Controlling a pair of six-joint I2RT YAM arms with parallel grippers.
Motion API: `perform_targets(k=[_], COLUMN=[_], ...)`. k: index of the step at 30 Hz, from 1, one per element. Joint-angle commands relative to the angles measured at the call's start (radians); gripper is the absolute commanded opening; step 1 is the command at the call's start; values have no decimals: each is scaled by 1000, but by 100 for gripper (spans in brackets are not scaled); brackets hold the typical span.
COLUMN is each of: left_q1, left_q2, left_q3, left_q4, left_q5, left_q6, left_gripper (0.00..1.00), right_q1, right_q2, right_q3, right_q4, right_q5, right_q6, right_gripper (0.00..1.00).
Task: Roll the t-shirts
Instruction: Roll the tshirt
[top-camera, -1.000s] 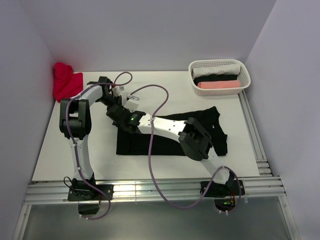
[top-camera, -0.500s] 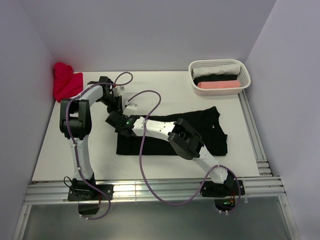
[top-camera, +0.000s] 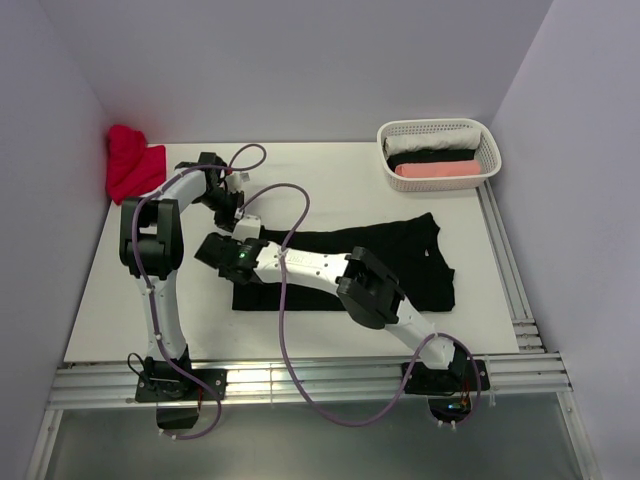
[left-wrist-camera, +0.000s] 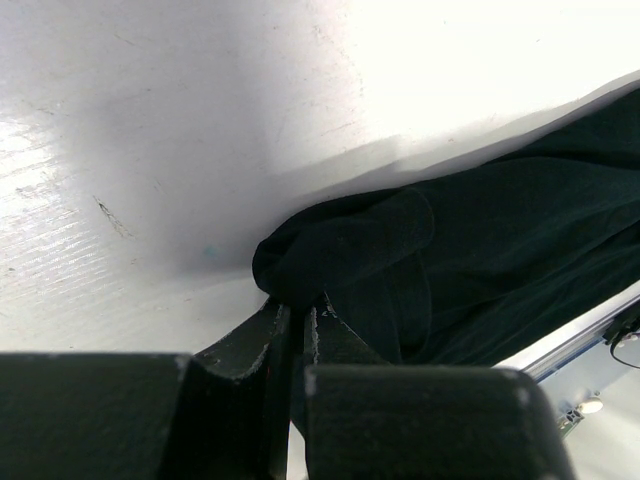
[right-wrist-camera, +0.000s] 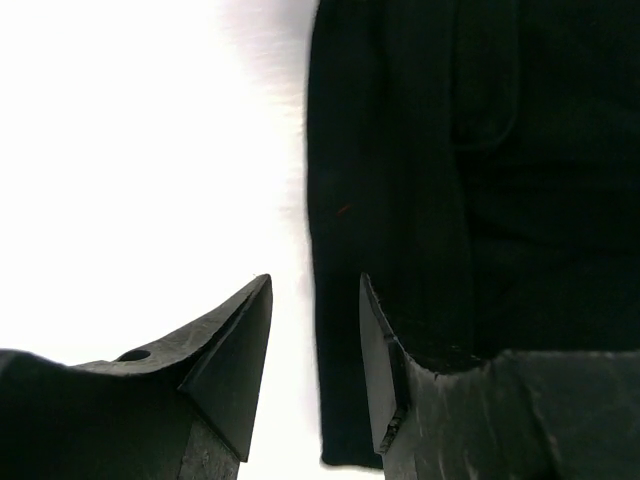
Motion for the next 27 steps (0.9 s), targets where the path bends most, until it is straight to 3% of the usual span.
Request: perform_targets(k=[1, 27], left_q1=[-9, -17], left_q2=[-52, -36], left_q3=[34, 42], left_q4=[-2, -8], left_q5=[3, -8], left_q6=[-6, 2], left_gripper=[5, 5], right_q1=[13, 71], right_q2=[6, 129], right_q3=[51, 169], right_q4=[-97, -273], right_q5=[45, -18], right_q6=[20, 0], right_gripper=[48, 54])
